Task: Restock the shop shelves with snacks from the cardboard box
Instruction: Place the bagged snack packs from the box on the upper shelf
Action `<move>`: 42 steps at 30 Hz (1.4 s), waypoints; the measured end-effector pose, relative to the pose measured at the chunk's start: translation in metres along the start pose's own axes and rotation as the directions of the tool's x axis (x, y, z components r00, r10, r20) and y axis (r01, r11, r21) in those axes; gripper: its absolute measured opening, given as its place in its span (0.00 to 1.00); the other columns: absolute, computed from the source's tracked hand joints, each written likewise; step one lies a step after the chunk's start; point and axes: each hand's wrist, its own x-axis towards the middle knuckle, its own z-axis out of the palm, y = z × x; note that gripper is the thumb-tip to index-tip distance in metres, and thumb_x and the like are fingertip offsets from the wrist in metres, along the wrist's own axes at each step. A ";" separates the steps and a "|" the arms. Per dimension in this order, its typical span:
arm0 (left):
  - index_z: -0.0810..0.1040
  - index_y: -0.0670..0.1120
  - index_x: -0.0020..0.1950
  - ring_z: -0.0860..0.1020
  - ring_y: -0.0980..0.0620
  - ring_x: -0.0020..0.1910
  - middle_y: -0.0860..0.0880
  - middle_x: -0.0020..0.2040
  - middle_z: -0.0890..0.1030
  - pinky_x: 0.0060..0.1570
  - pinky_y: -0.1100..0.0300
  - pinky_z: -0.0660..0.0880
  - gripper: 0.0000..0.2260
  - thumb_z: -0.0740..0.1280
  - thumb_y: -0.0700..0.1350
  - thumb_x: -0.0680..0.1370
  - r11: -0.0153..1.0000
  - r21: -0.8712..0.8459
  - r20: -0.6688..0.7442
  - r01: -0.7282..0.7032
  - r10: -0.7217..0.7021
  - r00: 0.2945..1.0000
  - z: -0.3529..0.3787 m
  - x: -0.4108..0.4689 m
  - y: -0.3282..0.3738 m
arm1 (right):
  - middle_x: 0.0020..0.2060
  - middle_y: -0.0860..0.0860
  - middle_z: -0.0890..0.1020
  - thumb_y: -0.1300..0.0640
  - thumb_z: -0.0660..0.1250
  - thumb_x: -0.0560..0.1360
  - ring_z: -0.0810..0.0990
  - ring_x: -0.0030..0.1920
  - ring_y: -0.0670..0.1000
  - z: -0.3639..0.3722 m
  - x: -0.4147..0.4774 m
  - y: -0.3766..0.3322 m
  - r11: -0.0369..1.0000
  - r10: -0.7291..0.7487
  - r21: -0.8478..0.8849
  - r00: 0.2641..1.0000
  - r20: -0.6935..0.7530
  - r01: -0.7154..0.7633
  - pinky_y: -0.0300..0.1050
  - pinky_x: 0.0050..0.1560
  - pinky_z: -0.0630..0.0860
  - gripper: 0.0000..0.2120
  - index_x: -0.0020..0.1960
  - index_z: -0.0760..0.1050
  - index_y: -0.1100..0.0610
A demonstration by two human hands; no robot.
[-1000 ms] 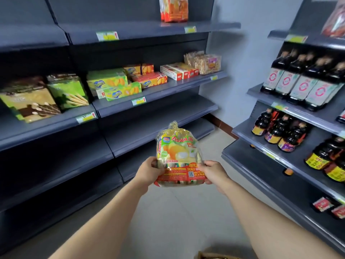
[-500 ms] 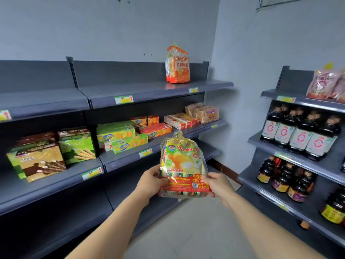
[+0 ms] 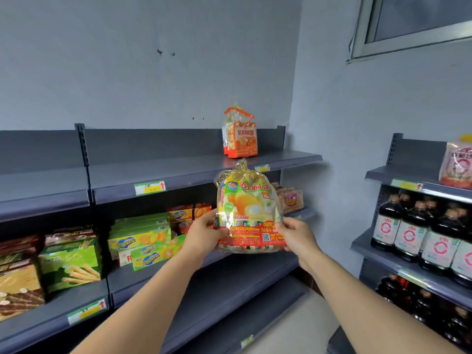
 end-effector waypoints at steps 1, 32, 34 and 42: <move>0.69 0.49 0.72 0.81 0.49 0.53 0.48 0.59 0.80 0.54 0.48 0.80 0.25 0.69 0.37 0.76 1.000 0.005 -0.009 -0.015 0.015 1.000 0.004 0.011 0.004 | 0.45 0.45 0.82 0.52 0.62 0.81 0.79 0.44 0.44 0.001 0.013 -0.002 1.000 -0.017 0.001 1.000 -0.020 0.017 0.39 0.37 0.74 0.05 0.54 0.75 0.48; 0.72 0.50 0.64 0.77 0.60 0.45 0.52 0.57 0.76 0.37 0.59 0.79 0.16 0.63 0.34 0.79 0.959 0.060 -0.132 -0.275 0.281 0.951 0.080 0.373 0.083 | 0.59 0.51 0.81 0.63 0.64 0.79 0.80 0.50 0.47 0.000 0.405 -0.052 0.974 -0.197 0.083 0.969 -0.149 0.211 0.41 0.46 0.77 0.19 0.69 0.72 0.54; 0.72 0.51 0.61 0.78 0.58 0.46 0.52 0.57 0.76 0.38 0.58 0.80 0.16 0.63 0.33 0.79 0.959 0.067 -0.152 -0.276 0.284 0.947 0.089 0.393 0.084 | 0.60 0.51 0.80 0.63 0.63 0.79 0.79 0.50 0.47 -0.002 0.431 -0.051 0.973 -0.204 0.083 0.972 -0.120 0.214 0.39 0.44 0.76 0.19 0.70 0.71 0.54; 0.73 0.48 0.56 0.80 0.51 0.49 0.49 0.55 0.80 0.43 0.52 0.81 0.16 0.59 0.29 0.77 0.969 0.021 -0.276 -0.246 0.242 0.930 0.125 0.463 0.085 | 0.56 0.45 0.79 0.63 0.61 0.80 0.76 0.50 0.44 -0.016 0.521 -0.051 0.970 -0.237 0.069 0.971 0.033 0.235 0.41 0.50 0.74 0.19 0.69 0.72 0.52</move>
